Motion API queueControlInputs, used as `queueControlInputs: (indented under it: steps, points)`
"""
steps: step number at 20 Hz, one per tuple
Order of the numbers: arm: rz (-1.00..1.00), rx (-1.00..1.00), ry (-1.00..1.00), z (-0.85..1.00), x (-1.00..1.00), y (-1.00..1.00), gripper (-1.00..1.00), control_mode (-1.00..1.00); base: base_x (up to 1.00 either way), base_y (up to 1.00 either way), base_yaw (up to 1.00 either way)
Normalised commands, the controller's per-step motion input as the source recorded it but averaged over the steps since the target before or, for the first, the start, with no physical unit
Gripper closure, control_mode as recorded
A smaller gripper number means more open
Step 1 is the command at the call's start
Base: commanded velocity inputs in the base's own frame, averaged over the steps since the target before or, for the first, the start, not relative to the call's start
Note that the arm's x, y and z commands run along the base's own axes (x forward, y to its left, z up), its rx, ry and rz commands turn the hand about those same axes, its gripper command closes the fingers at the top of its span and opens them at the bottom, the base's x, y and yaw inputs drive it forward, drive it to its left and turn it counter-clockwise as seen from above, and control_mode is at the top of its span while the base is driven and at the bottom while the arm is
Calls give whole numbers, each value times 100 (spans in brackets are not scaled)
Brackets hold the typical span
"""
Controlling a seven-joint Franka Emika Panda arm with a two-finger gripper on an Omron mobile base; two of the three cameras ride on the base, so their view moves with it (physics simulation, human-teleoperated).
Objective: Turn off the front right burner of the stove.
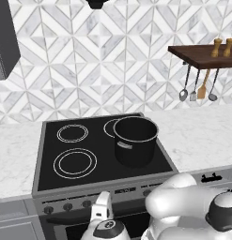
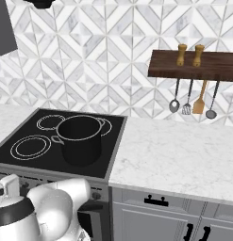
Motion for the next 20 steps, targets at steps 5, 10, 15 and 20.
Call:
queueControlInputs:
  steps: [5, 10, 15, 20]
  points:
    - [3, -12, -9, -36, 20, -9, -100, -100, 0, 0, 0]
    - [0, -14, -19, -30, 8, 6, -100, -100, 0, 0, 0]
    - [0, -15, -20, -31, 1, 39, -100, -100, 0, 0, 0]
    - [0, -4, -14, -6, 1, 21, -100, -100, 0, 0, 0]
